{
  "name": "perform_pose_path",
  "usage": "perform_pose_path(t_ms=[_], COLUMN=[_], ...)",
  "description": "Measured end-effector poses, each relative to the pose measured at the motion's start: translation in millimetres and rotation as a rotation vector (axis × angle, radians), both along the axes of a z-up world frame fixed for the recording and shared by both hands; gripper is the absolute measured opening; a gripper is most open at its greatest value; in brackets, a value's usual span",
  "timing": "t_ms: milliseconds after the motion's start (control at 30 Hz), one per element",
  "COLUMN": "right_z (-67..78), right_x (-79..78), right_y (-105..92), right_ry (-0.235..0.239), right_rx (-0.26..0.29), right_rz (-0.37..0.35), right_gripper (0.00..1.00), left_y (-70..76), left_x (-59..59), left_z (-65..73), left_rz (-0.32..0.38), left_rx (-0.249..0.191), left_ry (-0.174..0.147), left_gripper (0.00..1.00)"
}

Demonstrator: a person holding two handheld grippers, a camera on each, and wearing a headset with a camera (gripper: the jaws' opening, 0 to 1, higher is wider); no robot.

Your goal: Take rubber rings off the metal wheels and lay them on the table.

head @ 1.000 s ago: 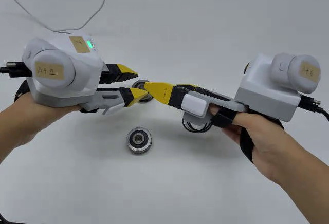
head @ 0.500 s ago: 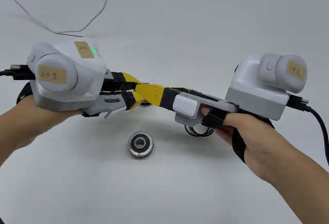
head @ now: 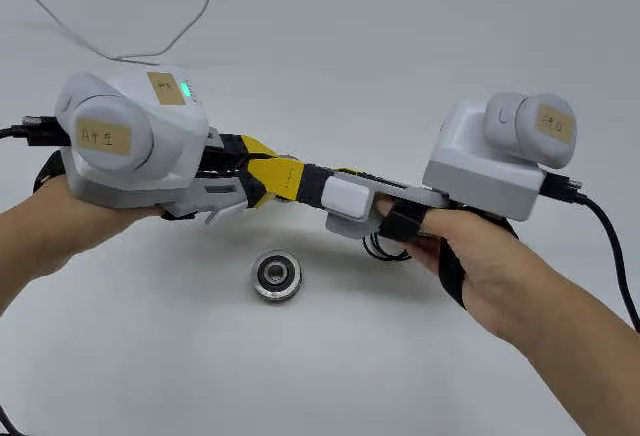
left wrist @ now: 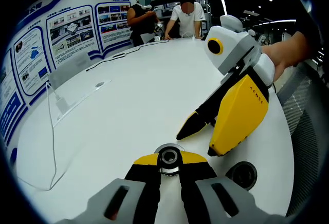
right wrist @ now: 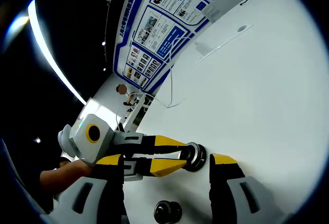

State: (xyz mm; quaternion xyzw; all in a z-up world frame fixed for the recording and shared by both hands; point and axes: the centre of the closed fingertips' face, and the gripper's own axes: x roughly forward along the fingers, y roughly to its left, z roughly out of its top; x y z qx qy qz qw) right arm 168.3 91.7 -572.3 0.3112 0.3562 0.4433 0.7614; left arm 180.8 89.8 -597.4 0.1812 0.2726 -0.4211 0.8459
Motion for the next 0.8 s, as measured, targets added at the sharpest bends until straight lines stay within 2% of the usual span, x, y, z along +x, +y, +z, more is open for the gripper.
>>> perform_pose_path(t_ms=[167, 367, 567, 667, 800], right_z=[1.2, -1.4, -4.8, -5.6, -3.6], right_x=[3.1, 1.9, 3.8, 0.0, -4.0], right_y=[6.4, 12.1, 12.8, 10.8, 9.7], right_ry=[0.02, 0.043, 0.056, 0.081, 0.082], right_rx=[0.004, -0.003, -0.018, -0.018, -0.009], right_rz=[-0.018, -0.004, 0.006, 0.022, 0.036], right_gripper=[0.73, 0.74, 0.73, 0.71, 0.66], left_y=[0.2, 0.4, 0.5, 0.5, 0.5], left_x=[0.1, 0.1, 0.0, 0.0, 0.1], left_z=[-0.3, -0.7, -0.8, -0.9, -0.9], left_rz=[0.0, -0.004, -0.009, -0.012, -0.011], left_rx=[-0.004, -0.005, -0.004, -0.001, -0.002], left_ry=[-0.002, -0.003, -0.006, -0.007, -0.008], left_gripper=[0.13, 0.13, 0.13, 0.13, 0.13])
